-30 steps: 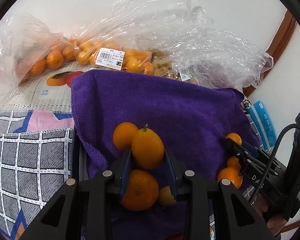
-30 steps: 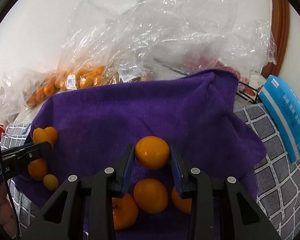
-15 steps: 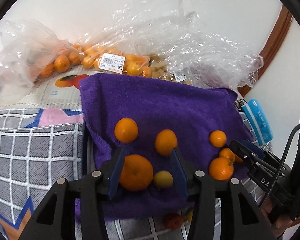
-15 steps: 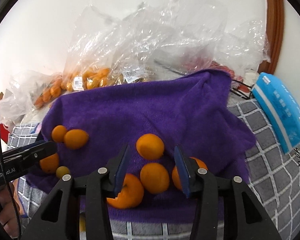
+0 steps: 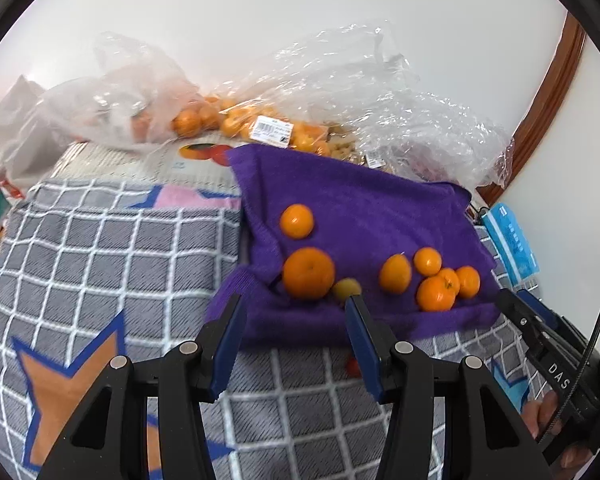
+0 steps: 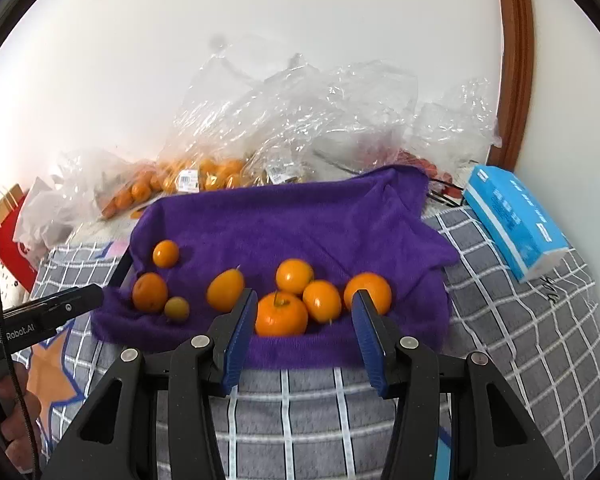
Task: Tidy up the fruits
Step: 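Move back to the bedspread and grasp a yellow fruit with the right tool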
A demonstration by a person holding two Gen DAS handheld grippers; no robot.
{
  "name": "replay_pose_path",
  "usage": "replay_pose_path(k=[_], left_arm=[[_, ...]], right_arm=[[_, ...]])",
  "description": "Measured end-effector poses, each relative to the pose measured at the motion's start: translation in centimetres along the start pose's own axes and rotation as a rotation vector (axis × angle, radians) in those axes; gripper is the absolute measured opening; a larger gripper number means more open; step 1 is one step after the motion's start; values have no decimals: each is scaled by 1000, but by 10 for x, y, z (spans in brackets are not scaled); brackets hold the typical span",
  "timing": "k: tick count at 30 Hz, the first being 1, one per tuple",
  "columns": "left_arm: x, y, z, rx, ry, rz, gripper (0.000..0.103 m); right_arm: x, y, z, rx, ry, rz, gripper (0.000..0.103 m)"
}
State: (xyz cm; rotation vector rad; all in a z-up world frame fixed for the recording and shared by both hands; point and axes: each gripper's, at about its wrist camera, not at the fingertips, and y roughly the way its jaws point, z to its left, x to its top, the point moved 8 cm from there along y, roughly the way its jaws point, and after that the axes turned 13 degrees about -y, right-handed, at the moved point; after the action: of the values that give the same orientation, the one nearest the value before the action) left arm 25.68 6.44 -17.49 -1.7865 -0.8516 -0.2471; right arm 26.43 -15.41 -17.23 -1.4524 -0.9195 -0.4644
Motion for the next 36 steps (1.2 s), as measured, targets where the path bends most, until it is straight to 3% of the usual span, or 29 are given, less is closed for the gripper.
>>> replay_pose_path(k=[6,10,19,24,36], left_arm=[[-16,-12,25,41,-6,-30,48],[-28,-6,48,51,-48,5,47],[-49,9,80,114,-35,-2,47],[-50,12,81,131,-4,-72,46],[-48,9,86,33,-65,-70,51]], right_arm=[[-12,-14,6,-10,20,-9,49],[-24,-9,15,37,22,24,49],[-48,16,57,131,-14,75,33],[-51,28,78,144,-62,89,33],[-53,51,95,165,-100,125,33]])
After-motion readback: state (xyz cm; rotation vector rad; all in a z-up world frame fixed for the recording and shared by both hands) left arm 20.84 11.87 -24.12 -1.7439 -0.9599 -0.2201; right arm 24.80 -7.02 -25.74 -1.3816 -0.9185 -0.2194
